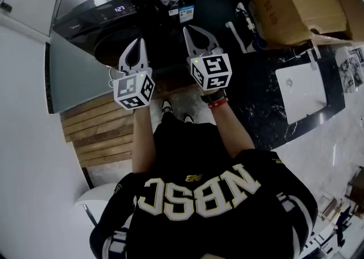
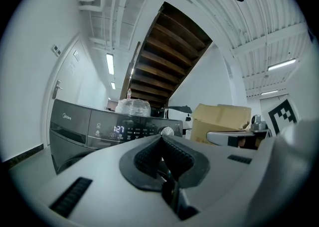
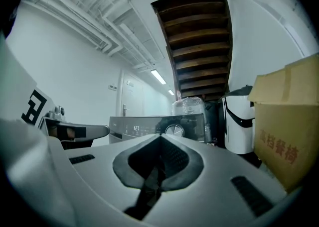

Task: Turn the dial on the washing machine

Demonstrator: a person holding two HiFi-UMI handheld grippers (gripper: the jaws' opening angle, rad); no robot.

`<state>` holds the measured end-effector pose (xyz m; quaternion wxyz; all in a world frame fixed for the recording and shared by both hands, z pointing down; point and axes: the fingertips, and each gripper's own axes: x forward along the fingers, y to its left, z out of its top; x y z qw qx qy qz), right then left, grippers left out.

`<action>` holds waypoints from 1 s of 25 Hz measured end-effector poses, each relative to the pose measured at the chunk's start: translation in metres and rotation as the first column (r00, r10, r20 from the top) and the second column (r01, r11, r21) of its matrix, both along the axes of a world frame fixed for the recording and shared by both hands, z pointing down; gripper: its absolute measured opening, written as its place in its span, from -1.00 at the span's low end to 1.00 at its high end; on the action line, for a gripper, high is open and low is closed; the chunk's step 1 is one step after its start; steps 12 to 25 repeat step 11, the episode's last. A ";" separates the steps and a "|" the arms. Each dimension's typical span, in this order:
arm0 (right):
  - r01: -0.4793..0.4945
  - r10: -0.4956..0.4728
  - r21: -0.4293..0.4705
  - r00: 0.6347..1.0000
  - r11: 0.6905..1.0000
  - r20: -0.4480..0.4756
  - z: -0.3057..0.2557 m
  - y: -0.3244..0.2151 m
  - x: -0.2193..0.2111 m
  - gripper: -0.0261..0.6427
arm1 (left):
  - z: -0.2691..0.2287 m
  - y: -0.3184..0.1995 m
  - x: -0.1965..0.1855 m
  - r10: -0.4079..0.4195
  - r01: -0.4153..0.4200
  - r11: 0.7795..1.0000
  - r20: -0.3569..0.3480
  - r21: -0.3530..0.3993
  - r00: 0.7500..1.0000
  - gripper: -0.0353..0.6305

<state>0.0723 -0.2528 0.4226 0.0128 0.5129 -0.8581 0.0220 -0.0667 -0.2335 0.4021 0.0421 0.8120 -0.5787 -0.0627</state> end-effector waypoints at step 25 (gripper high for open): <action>0.047 -0.047 0.004 0.999 0.999 0.004 0.005 0.015 0.016 -0.90 | 0.001 0.014 0.016 -0.008 0.008 1.000 0.011 0.014 1.000 -0.85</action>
